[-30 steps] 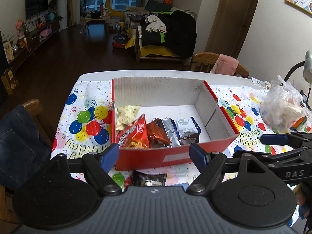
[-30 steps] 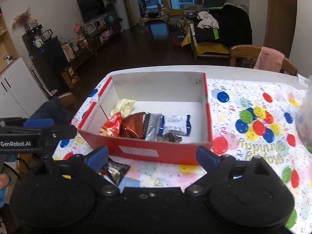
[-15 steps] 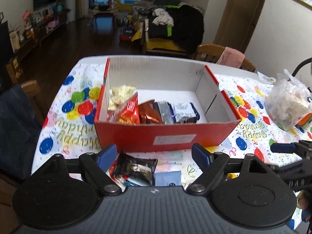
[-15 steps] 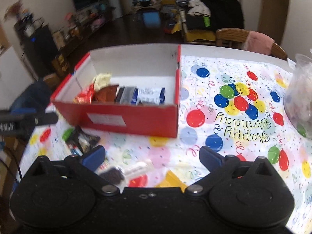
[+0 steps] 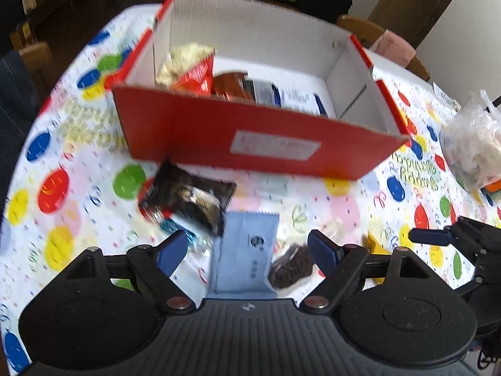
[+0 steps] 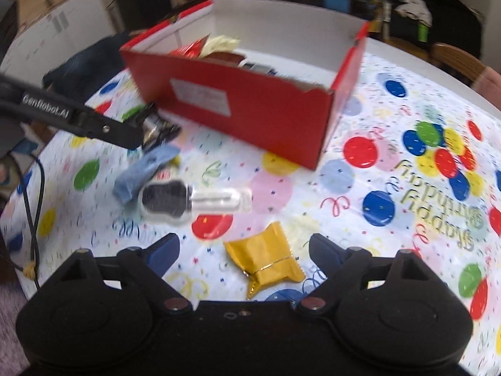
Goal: Organize snacks
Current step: 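Withdraw both tools from the box toward the remaining snacks, then grasp the blue packet with the left tool while the right tool grasps the yellow sweet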
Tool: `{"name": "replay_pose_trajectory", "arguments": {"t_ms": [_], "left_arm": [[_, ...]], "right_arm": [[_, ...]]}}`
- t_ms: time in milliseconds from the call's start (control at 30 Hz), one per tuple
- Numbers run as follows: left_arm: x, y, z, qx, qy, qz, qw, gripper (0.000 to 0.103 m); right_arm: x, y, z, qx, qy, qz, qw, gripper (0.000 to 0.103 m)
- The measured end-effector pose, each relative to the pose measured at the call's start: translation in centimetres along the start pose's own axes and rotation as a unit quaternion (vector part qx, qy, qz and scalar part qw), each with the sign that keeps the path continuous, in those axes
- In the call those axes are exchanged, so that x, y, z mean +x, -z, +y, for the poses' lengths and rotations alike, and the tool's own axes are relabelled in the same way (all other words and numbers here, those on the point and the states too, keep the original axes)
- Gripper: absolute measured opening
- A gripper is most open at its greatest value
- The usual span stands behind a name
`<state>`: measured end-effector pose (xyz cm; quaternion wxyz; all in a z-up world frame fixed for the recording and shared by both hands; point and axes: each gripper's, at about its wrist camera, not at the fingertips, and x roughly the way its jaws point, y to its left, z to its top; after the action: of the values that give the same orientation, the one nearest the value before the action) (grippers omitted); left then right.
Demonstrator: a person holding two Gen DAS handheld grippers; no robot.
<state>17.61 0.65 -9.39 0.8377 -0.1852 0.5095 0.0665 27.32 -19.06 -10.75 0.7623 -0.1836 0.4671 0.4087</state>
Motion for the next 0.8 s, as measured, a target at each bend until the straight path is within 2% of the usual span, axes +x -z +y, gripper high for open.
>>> {"name": "replay_pose_trajectory", "arguments": {"t_ms": [267, 400, 467, 733, 800], "left_arm": [[2.1, 0.6, 0.9, -0.018, 0.009, 0.036, 0.9992, 0.083], [3.4, 0.4, 2.6, -0.061, 0.042, 0.058, 0.9955, 0.070], [3.8, 0.5, 3.1, -0.073, 0.053, 0.066, 0.9937, 0.068], [4.4, 0.6, 2.3, -0.048, 0.058, 0.074, 0.9944, 0.066], [4.4, 0.5, 2.0, -0.037, 0.048, 0.073, 0.9955, 0.062]], "right_arm": [[1.6, 0.4, -0.3, -0.043, -0.008, 0.023, 0.999, 0.075], [2.4, 0.5, -0.4, -0.052, -0.006, 0.032, 0.998, 0.071], [2.7, 0.5, -0.4, -0.052, -0.006, 0.037, 0.998, 0.066], [3.4, 0.6, -0.3, -0.052, 0.003, 0.046, 0.998, 0.056], [3.5, 0.6, -0.1, -0.053, 0.006, 0.046, 0.998, 0.052]]}}
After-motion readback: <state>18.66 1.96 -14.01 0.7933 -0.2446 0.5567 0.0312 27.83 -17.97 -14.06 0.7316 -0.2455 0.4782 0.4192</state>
